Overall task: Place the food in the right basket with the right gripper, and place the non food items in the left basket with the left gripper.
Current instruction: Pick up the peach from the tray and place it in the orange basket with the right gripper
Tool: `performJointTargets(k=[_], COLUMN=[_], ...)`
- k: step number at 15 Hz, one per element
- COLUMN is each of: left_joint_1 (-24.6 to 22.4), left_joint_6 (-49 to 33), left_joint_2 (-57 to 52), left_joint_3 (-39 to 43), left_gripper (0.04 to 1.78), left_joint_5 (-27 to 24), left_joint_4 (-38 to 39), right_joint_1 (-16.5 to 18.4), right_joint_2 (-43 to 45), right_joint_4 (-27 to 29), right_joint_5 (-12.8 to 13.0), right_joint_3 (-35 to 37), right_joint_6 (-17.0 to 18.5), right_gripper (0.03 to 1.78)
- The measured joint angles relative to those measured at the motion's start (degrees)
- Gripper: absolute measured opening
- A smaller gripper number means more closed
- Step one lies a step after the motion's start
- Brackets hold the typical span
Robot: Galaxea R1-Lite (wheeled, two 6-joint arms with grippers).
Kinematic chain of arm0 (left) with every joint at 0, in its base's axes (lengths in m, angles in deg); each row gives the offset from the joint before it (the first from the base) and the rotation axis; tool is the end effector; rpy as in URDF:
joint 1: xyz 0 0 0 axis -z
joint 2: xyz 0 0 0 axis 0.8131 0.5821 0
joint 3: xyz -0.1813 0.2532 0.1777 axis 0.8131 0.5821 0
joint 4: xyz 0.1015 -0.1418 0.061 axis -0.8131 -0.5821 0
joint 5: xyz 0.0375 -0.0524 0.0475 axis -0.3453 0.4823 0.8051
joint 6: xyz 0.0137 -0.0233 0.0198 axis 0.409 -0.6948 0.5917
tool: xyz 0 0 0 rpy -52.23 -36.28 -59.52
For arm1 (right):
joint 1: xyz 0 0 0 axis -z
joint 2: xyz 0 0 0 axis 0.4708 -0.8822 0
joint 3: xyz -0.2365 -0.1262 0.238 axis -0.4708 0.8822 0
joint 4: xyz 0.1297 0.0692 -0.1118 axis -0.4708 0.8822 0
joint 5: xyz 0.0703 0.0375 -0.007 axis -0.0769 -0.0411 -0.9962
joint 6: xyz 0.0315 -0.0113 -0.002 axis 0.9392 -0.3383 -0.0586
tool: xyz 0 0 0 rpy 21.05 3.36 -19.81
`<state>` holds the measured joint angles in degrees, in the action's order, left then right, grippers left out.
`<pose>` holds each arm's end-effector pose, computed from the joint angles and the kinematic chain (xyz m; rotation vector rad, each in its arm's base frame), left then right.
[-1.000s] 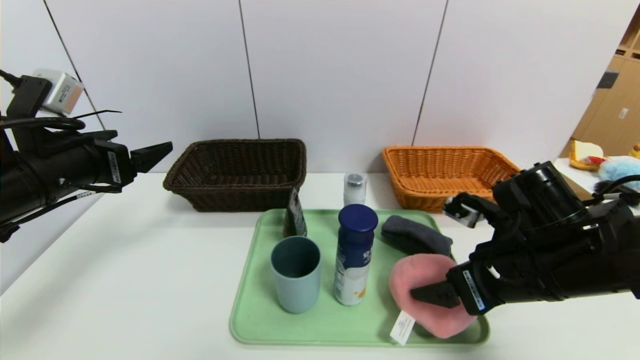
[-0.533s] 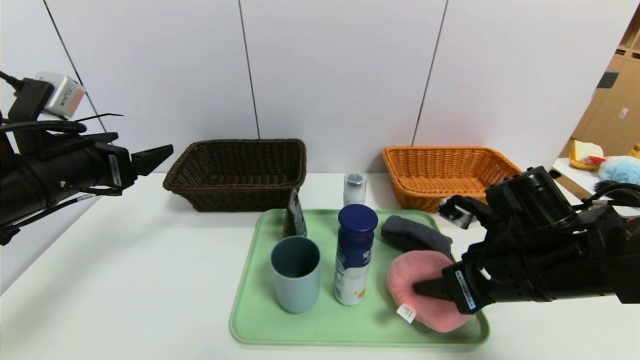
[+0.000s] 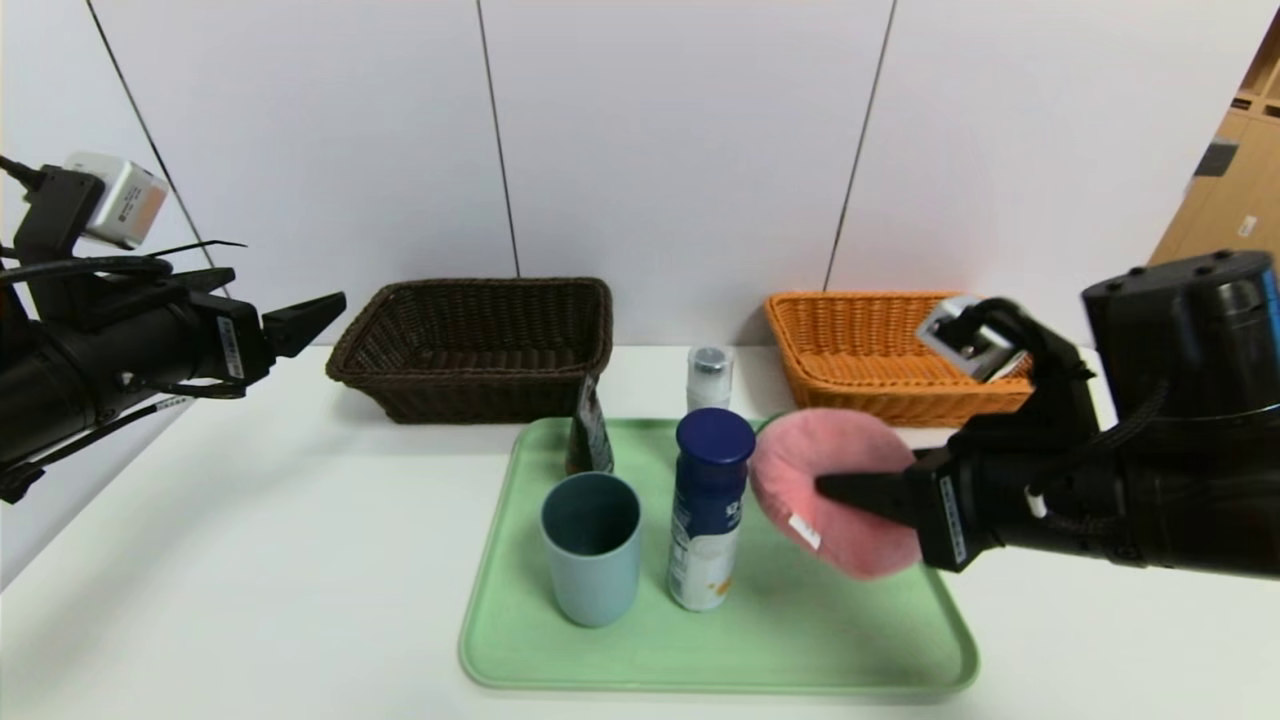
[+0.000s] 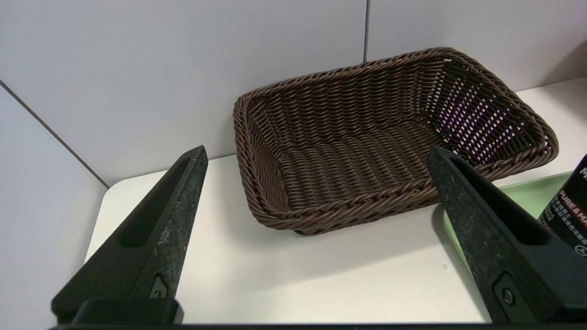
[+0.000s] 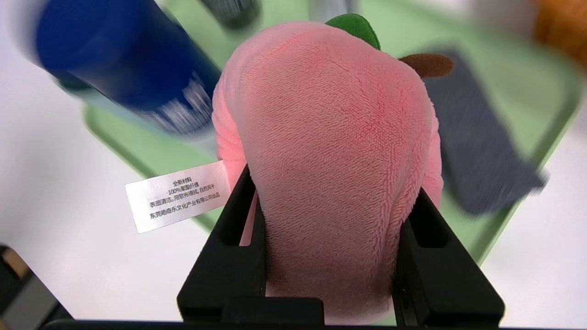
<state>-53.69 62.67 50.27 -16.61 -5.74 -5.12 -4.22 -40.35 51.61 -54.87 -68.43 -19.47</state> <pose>0.2294 -0.0087 0.3025 0.1255 0.0298 -0.1870 0.1935 0.1273 0.2714 -0.0240 0.5258 0.6491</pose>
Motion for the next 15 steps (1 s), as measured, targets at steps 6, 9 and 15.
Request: performJointTargets(k=[6,9,15], left_joint_1=[0.34,0.67,0.69], left_joint_6=[-1.19,-1.3,-1.24], left_joint_2=[0.06,0.09,-0.05], left_joint_3=[0.8,1.72,3.06], left_gripper=[1.69,1.69,1.69], left_joint_5=[-0.09,-0.11,-0.09], left_joint_4=[0.5,1.35,2.51], right_joint_1=[15.86,24.08,31.43], right_joint_2=[2.27,-3.47,-20.92], right_joint_4=[-3.58,-3.8,-3.58], right_joint_5=[-0.4,-0.38,0.0], right_joint_3=[-7.81,-15.18,-27.42], right_joint_6=[-5.02,-5.34,-7.16], right_gripper=[0.7,0.7,0.7])
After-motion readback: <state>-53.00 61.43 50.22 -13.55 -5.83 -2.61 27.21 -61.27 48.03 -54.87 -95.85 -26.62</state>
